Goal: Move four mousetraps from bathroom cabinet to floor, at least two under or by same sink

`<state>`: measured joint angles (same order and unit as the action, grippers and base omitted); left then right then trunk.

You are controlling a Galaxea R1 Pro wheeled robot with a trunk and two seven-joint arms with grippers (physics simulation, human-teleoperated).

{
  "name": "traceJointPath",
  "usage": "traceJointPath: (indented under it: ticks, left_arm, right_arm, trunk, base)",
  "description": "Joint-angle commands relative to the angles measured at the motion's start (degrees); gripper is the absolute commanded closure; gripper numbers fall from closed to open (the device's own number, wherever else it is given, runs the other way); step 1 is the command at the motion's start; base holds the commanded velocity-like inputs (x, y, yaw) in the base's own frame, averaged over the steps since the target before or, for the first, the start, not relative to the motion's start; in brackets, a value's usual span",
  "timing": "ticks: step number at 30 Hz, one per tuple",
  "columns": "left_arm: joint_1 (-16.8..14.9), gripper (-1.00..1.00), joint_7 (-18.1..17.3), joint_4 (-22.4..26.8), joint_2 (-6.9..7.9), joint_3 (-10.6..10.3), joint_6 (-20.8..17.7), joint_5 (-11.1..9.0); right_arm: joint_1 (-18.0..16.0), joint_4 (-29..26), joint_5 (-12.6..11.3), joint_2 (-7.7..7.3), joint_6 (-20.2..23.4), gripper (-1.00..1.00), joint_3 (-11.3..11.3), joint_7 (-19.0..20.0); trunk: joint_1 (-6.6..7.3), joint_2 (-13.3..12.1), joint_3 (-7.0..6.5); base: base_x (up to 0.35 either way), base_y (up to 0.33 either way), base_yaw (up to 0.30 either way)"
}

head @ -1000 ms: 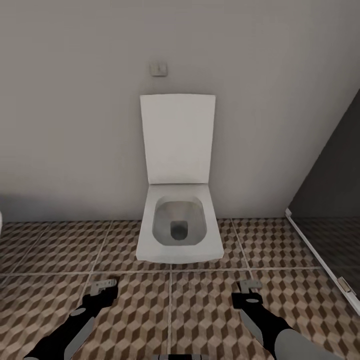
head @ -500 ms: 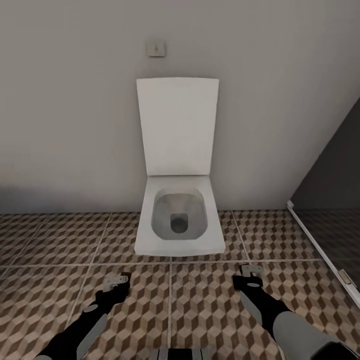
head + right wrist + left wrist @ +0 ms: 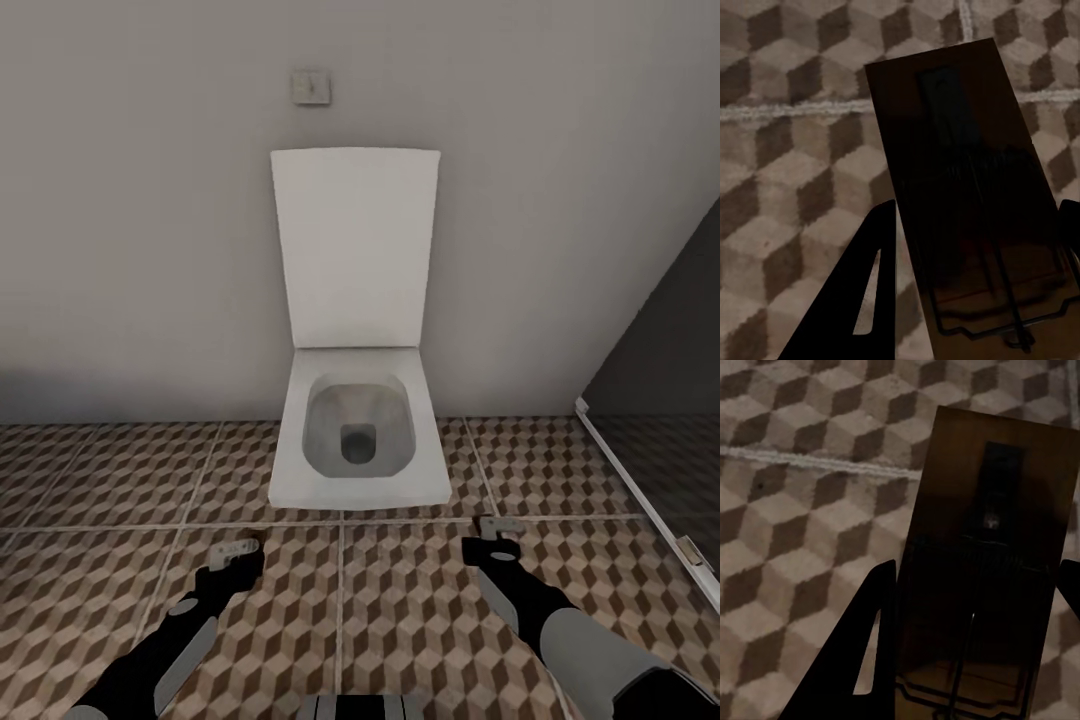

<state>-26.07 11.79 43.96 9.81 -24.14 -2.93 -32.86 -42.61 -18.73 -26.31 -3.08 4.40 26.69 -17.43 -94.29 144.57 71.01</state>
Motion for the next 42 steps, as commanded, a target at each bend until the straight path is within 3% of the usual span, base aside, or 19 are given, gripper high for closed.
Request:
traceJointPath:
  ticks: [1,6,10,15,27,42]
  left_arm:
    - [-0.04,1.00,0.77,0.13,0.12,-0.36,-0.23,-0.31]
    - [-0.10,1.00,1.85,-0.08,0.66,1.41,-0.74,-0.43]
    - [-2.53,1.00,3.24,-0.62,0.76,2.70,-3.08,-0.38]
    - [-3.48,1.00,3.53,-0.67,0.74,2.92,-3.36,-0.24]
    - [-3.67,1.00,3.64,0.02,0.82,3.12,-3.04,-0.19]
    - [-3.68,1.00,3.59,-0.06,0.83,3.14,-3.05,-0.19]
  right_arm:
    - [-0.02,-0.17,-0.29,-0.03,0.39,1.00,0.47,-0.33]
    - [-0.02,-0.13,-0.24,0.07,0.36,1.00,0.52,-0.33]
    - [-0.02,-0.09,-0.23,0.07,0.32,1.00,0.52,-0.33]
    - [-0.02,-0.08,-0.23,-0.08,0.27,1.00,0.48,-0.33]
    - [-0.02,-0.08,-0.23,0.09,0.26,1.00,0.88,-0.30]
    - [-0.02,-0.08,-0.23,0.01,0.26,1.00,0.64,-0.32]
  trunk:
    - [0.01,0.02,0.05]
    - [0.01,0.02,0.05]
    - [-0.07,0.06,0.71]
    - [-0.19,0.13,1.82]
    - [-0.19,0.13,1.82]
    - [-0.58,0.33,5.14]
  base:
    - [0.000,0.000,0.000]
    - [0.000,0.000,0.000]
    - [0.000,0.000,0.000]
    - [0.000,0.000,0.000]
    - [0.000,0.000,0.000]
    - [0.000,0.000,0.000]
